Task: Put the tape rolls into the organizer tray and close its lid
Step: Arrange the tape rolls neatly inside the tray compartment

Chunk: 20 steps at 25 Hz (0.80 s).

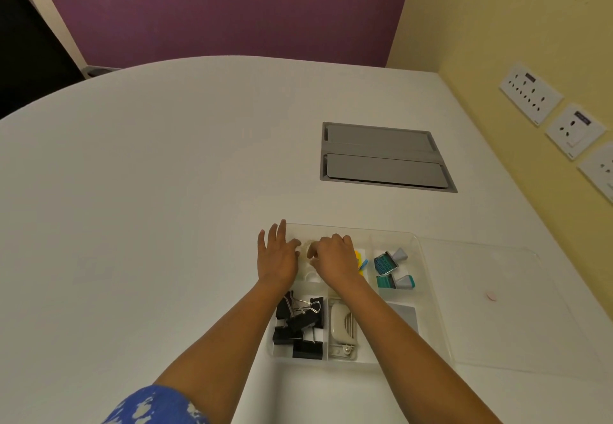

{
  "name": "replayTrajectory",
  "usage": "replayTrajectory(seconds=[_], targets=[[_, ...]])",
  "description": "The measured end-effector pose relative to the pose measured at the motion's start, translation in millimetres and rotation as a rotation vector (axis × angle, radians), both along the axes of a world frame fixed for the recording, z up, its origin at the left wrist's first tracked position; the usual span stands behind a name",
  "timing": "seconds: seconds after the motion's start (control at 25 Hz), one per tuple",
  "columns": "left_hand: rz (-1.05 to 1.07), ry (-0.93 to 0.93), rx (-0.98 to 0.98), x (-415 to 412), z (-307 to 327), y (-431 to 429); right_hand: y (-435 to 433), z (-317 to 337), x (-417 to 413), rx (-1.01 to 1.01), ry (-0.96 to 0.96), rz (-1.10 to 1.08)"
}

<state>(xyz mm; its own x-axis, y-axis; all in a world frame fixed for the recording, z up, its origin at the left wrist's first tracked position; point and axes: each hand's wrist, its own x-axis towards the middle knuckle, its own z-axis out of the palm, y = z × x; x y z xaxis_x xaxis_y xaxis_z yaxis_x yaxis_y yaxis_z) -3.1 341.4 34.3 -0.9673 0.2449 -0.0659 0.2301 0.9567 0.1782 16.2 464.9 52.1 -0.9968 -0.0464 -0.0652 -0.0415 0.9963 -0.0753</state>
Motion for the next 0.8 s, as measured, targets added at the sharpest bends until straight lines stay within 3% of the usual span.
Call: replayTrajectory(seconds=[0.24, 0.8], targets=[[-0.006, 0.018, 0.014, 9.8, 9.0, -2.6, -0.7, -1.1, 8.4, 0.157, -0.118, 0.039], [-0.042, 0.007, -0.057, 16.0, 17.0, -8.9, -9.7, 1.0, 7.0, 0.255, -0.05, 0.028]])
